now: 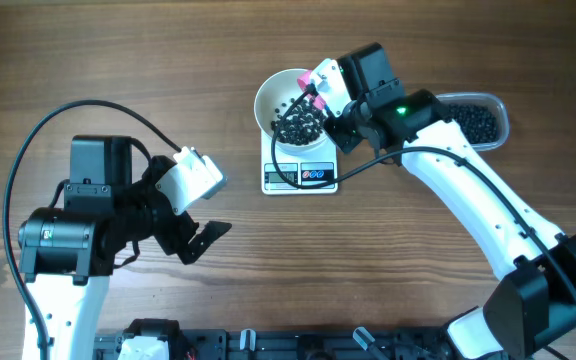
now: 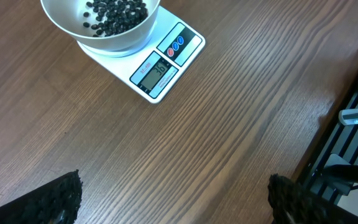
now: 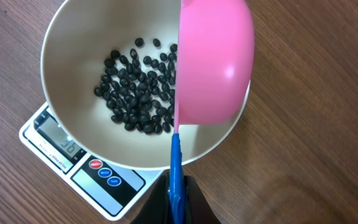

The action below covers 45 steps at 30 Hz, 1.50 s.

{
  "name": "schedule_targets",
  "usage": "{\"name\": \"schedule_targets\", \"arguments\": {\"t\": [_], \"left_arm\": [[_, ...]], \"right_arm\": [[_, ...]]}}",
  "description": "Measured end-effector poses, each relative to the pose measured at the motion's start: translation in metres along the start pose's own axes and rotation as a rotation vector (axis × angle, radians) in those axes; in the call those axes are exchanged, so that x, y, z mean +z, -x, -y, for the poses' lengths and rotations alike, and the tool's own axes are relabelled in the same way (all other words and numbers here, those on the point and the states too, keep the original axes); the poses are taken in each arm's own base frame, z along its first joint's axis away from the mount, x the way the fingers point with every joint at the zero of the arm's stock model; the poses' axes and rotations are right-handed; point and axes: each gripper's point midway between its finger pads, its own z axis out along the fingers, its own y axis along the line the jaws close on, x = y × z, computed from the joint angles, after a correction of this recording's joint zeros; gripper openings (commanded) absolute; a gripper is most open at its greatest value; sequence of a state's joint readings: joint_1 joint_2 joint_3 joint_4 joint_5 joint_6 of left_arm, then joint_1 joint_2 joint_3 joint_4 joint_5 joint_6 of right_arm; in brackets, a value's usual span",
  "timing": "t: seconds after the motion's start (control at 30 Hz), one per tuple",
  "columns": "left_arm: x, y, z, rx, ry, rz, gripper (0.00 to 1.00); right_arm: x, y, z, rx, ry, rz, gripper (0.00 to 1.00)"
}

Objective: Scoop item into bowl and weigh 150g on scale
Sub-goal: 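Move the empty scoop back right toward the bean tub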

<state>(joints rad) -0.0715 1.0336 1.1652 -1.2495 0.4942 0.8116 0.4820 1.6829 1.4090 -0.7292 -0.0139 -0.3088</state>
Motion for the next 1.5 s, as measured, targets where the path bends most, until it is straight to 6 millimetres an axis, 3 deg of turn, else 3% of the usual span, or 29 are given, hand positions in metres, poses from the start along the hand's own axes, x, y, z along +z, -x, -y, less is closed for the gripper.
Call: {"name": "schedule_targets", "arguments": {"t": [0.47, 0.63, 0.73, 0.87, 1.17, 1.33, 1.5], "left_arm": [[0.000, 0.000, 0.000, 0.000, 0.000, 0.000, 1.00], [0.000, 0.000, 0.000, 0.000, 0.000, 0.000, 1.00], [0.000, 0.000, 0.000, 0.000, 0.000, 0.000, 1.00], [0.000, 0.000, 0.000, 0.000, 0.000, 0.000, 1.00], [0.000, 0.000, 0.000, 0.000, 0.000, 0.000, 1.00], [0.000, 0.000, 0.000, 0.000, 0.000, 0.000, 1.00], [0.000, 0.000, 0.000, 0.000, 0.000, 0.000, 1.00]], "right_arm": [[-0.004, 0.001, 0.013, 0.005, -0.100, -0.010, 0.04], [-0.033, 0.012, 0.020, 0.053, -0.125, 0.046, 0.04], [-0.062, 0.009, 0.028, 0.095, -0.143, 0.068, 0.04], [-0.093, -0.013, 0.045, 0.177, -0.171, 0.040, 0.05], [-0.110, -0.094, 0.082, 0.431, -0.211, -0.179, 0.04], [-0.117, -0.119, 0.090, 0.506, -0.221, -0.246, 0.04], [-0.121, -0.131, 0.101, 0.547, -0.254, -0.269, 0.04]]}}
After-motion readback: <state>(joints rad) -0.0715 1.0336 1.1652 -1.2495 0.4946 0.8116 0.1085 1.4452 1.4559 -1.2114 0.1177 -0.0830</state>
